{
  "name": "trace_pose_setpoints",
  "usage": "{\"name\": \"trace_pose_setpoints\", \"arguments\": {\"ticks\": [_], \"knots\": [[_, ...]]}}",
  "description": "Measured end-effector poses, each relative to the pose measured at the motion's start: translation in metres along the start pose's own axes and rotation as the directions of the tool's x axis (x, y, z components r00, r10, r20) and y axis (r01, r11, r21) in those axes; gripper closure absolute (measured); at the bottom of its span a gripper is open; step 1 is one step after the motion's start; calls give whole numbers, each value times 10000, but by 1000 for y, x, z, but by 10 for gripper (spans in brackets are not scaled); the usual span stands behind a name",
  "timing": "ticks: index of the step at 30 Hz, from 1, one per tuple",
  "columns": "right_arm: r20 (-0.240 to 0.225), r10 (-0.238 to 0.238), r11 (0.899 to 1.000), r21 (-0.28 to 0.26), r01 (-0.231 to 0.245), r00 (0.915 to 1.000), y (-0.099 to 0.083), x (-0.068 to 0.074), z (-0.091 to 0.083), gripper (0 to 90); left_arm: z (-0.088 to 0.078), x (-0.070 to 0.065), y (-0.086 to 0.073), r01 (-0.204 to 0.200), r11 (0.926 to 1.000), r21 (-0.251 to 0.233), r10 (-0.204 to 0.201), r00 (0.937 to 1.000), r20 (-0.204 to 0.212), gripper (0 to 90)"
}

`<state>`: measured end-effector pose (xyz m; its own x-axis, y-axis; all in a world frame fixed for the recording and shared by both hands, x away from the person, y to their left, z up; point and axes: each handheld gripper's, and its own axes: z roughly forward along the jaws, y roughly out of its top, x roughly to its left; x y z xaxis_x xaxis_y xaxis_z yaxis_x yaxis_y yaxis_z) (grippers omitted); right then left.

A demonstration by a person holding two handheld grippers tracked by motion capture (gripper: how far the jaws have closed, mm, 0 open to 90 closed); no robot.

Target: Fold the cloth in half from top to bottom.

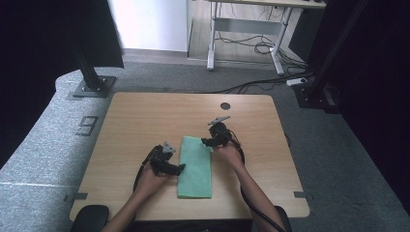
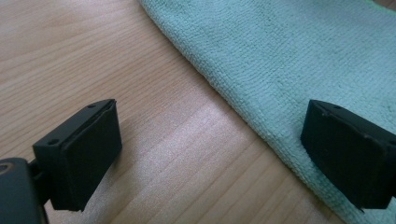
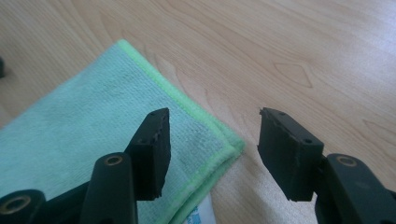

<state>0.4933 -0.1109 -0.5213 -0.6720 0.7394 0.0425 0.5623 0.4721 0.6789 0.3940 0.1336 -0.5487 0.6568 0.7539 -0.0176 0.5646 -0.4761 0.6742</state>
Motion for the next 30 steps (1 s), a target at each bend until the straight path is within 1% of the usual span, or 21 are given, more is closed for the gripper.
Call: {"name": "trace_pose_setpoints", "arguments": {"ticks": [7,9,10,13,14,16,17,19,20,21,24,27,30], "knots": [[123,40,9995,304,-44,9999,-5,-5,13,456,0,0,0,49,10000,-37,-49,10000,3,50],[-33,64,9996,272,-63,10000,-7,-6,14,479,0,0,0,17,10000,-9,-17,10000,-1,50],[-33,66,9997,239,-65,10000,-8,-6,14,485,0,0,0,31,10000,-21,-31,10000,-1,50],[-62,-161,9996,213,162,9999,-8,-4,14,529,0,0,0,26,10000,-10,-26,10000,-2,50],[-63,-142,9997,182,143,9999,-9,-3,14,546,0,0,0,23,10000,-9,-23,10000,-1,50],[-101,-76,9999,153,78,9999,-10,-3,13,599,0,0,0,24,10000,-9,-24,10000,-2,51],[-174,-14,9998,172,17,9998,-10,-2,13,666,0,0,0,25,10000,-8,-25,10000,-1,50],[-357,88,9996,280,-78,9993,-9,0,12,768,0,0,0,23,10000,-7,-23,10000,-3,50],[-476,111,9994,325,-96,9988,-9,1,12,799,0,0,0,24,10000,-8,-24,10000,-3,51],[-467,136,9992,379,-119,9988,-8,2,12,805,0,0,0,26,10000,-19,-26,10000,-4,50],[-374,-36,9988,478,54,9993,-6,5,12,824,0,0,0,17,10000,-15,-17,10000,-5,50],[-184,-323,9979,563,333,9993,-5,8,11,826,0,0,0,26,10000,-24,-26,10000,-6,50],[-109,-609,9971,446,613,9981,-3,10,7,828,0,0,0,33,10000,-17,-33,10000,-15,51]]}}
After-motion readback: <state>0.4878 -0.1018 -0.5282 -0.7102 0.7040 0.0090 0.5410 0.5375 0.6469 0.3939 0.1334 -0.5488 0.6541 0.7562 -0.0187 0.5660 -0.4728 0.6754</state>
